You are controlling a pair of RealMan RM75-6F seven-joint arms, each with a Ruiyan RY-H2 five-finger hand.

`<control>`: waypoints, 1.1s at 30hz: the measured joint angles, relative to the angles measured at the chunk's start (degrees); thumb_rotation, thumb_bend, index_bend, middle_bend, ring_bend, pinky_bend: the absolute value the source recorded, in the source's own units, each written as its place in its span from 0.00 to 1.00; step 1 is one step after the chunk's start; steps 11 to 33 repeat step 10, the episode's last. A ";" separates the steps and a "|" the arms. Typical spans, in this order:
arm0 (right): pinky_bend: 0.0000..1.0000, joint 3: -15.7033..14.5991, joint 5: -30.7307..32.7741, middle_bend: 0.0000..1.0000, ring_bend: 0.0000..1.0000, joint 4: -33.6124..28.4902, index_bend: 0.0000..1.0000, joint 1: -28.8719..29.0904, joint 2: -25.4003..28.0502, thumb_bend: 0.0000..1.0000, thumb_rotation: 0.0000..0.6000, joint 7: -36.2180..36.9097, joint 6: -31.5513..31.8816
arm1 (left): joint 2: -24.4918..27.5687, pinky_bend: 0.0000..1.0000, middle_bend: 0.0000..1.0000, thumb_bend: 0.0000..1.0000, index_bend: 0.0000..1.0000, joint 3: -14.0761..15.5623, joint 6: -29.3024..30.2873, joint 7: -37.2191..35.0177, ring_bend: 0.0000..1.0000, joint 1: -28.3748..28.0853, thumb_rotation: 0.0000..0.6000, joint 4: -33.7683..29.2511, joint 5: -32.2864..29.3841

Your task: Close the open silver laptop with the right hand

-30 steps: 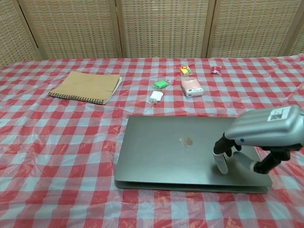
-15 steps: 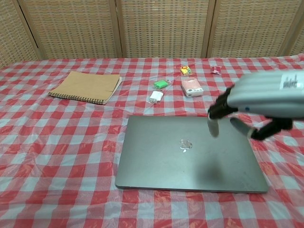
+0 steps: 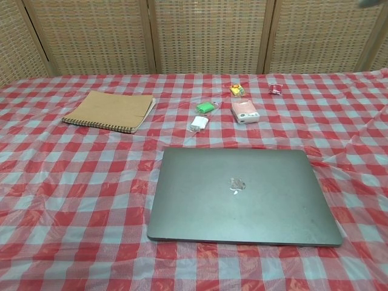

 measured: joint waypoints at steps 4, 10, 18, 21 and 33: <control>0.00 -1.14 1.39 0.00 0.00 -0.40 0.00 -7.26 -2.56 0.00 1.00 0.26 7.65 | 0.33 0.00 0.00 0.00 0.00 0.30 0.85 -1.23 0.00 0.45 1.00 0.16 1.03; 0.00 -2.26 2.35 0.00 0.00 7.10 0.00 -12.57 -8.69 0.00 1.00 1.34 12.35 | 1.86 0.00 0.00 0.00 0.00 1.10 2.59 -3.15 0.00 1.27 1.00 -0.83 3.03; 0.00 -2.26 2.35 0.00 0.00 7.10 0.00 -12.57 -8.69 0.00 1.00 1.34 12.35 | 1.86 0.00 0.00 0.00 0.00 1.10 2.59 -3.15 0.00 1.27 1.00 -0.83 3.03; 0.00 -2.26 2.35 0.00 0.00 7.10 0.00 -12.57 -8.69 0.00 1.00 1.34 12.35 | 1.86 0.00 0.00 0.00 0.00 1.10 2.59 -3.15 0.00 1.27 1.00 -0.83 3.03; 0.00 -2.26 2.35 0.00 0.00 7.10 0.00 -12.57 -8.69 0.00 1.00 1.34 12.35 | 1.86 0.00 0.00 0.00 0.00 1.10 2.59 -3.15 0.00 1.27 1.00 -0.83 3.03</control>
